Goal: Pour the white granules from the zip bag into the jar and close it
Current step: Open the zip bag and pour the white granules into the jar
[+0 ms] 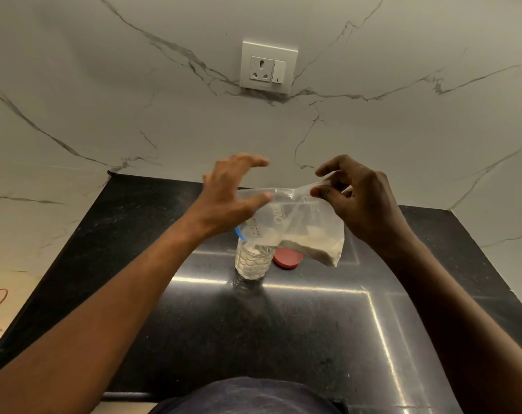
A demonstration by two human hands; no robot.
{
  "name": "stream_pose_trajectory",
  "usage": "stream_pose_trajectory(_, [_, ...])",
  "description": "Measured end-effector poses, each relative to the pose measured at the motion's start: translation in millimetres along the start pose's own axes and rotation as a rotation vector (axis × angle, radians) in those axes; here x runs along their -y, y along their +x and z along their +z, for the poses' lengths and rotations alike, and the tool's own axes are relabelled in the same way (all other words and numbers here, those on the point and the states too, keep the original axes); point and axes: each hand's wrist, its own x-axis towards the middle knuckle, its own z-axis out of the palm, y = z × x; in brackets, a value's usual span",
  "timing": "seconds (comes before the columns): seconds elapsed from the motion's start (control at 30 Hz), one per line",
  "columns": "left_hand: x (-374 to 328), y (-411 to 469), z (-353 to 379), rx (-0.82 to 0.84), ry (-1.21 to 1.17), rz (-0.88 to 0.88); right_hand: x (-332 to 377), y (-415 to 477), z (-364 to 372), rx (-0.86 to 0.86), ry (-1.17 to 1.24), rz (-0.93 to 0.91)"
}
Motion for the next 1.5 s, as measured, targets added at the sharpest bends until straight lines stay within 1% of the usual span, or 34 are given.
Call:
stream_pose_trajectory(0.1, [-29, 18, 6, 0.177, -0.043, 0.116, -2, 0, -1, 0.017, -0.004, -0.005])
stream_pose_trajectory(0.2, [-40, 29, 15, 0.248, -0.161, 0.113, -5, -1, -2, 0.004, 0.005, 0.015])
stream_pose_trajectory(0.47, [-34, 29, 30, 0.242, -0.281, 0.122, -24, -35, 19, -0.125, 0.133, 0.156])
stream_pose_trajectory(0.6, [-36, 29, 32, 0.273, -0.294, 0.120, -38, -66, 43, -0.098, 0.201, 0.272])
stream_pose_trajectory(0.77, [-34, 30, 33, 0.294, -0.319, 0.096, -50, -80, 60, -0.099, 0.375, 0.427])
stream_pose_trajectory(0.9, [-29, 29, 28, 0.270, -0.303, 0.073, -48, -75, 61, -0.160, 0.389, 0.412])
stream_pose_trajectory(1.0, [-18, 26, 17, 0.209, -0.255, 0.057, -47, -66, 59, -0.164, 0.379, 0.378])
stream_pose_trajectory(1.03, [-12, 22, 13, 0.166, -0.221, 0.049, -47, -63, 58, -0.158, 0.373, 0.363])
stream_pose_trajectory(1.1, [5, 8, 7, 0.009, -0.172, -0.025, -46, -58, 55, -0.146, 0.360, 0.343])
stream_pose_trajectory(1.17, [20, -13, 7, -0.178, -0.248, -0.207, -47, -55, 51, -0.131, 0.350, 0.335])
stream_pose_trajectory(1.2, [26, -24, 9, -0.227, -0.317, -0.322, -47, -54, 50, -0.127, 0.338, 0.329])
stream_pose_trajectory(1.23, [30, -35, 12, -0.230, -0.397, -0.439, -47, -52, 48, -0.123, 0.318, 0.321])
stream_pose_trajectory(1.27, [34, -43, 16, -0.196, -0.483, -0.542, -47, -50, 47, -0.118, 0.293, 0.315])
stream_pose_trajectory(1.33, [40, -55, 27, -0.102, -0.630, -0.660, -45, -47, 44, -0.109, 0.252, 0.306])
stream_pose_trajectory(1.4, [43, -58, 35, -0.071, -0.717, -0.668, -43, -43, 41, -0.093, 0.221, 0.298])
stream_pose_trajectory(1.5, [44, -53, 42, -0.126, -0.716, -0.603, -40, -38, 39, -0.074, 0.166, 0.282])
